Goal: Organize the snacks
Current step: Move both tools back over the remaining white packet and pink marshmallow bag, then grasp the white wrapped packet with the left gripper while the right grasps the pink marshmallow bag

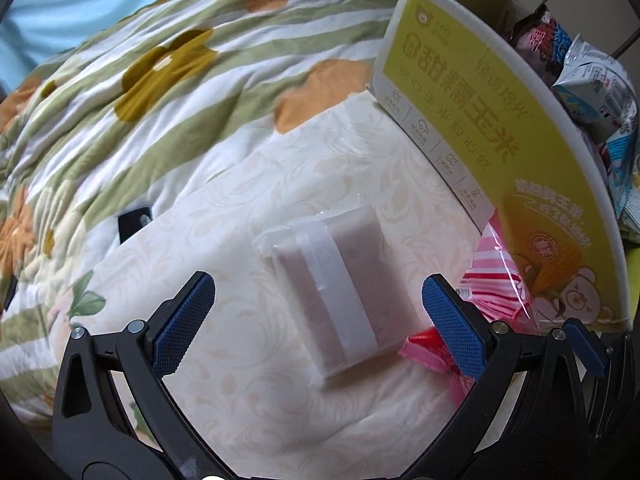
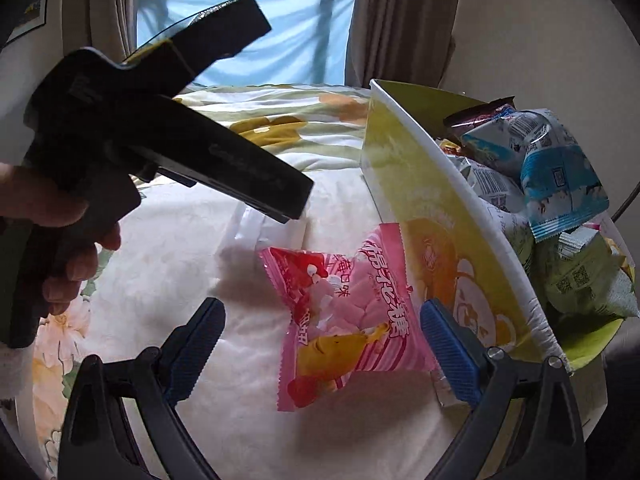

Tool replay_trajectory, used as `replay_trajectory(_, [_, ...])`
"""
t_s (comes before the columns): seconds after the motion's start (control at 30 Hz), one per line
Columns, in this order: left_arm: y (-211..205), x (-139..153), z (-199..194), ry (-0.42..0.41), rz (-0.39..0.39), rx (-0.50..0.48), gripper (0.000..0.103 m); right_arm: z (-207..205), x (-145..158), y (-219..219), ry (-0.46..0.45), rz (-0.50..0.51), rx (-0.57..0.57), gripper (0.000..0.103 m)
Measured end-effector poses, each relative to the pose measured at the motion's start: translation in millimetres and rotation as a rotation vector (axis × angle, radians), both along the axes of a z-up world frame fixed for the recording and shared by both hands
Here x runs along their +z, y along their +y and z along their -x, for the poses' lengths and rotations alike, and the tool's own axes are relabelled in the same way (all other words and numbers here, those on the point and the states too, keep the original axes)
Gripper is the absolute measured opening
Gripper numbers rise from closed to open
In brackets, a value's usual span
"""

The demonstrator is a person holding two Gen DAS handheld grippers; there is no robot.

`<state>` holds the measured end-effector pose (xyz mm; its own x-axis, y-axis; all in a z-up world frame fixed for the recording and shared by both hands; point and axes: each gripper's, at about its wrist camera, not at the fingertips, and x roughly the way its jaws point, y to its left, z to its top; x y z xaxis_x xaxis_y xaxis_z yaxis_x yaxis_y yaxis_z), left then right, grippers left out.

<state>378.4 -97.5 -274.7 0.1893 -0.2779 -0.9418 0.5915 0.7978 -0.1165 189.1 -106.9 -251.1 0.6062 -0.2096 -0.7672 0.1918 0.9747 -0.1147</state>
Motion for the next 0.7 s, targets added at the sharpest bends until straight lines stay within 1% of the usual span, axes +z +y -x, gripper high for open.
replay_trajectory(0.13, [-11,-19,-6,0.008,-0.073,0.003,0.103,-5,-10,-1,0.012,0.016,-0.010,0.097])
replay_trajectory(0.27, [0,-25,-8,0.044,-0.025,0.025,0.103,-11,-18,1,0.027,0.040,-0.021,0.097])
replay_trajectory(0.4, [12,-27,-4,0.064,-0.014,0.043,0.102,-18,-22,0,0.043,0.042,-0.018,0.097])
replay_trajectory(0.6, [29,-21,1,0.039,-0.033,0.041,0.096,-26,-25,2,0.057,0.065,-0.029,0.097])
replay_trajectory(0.7, [23,-16,3,0.001,-0.060,-0.005,0.096,-37,-29,1,0.089,0.092,-0.043,0.097])
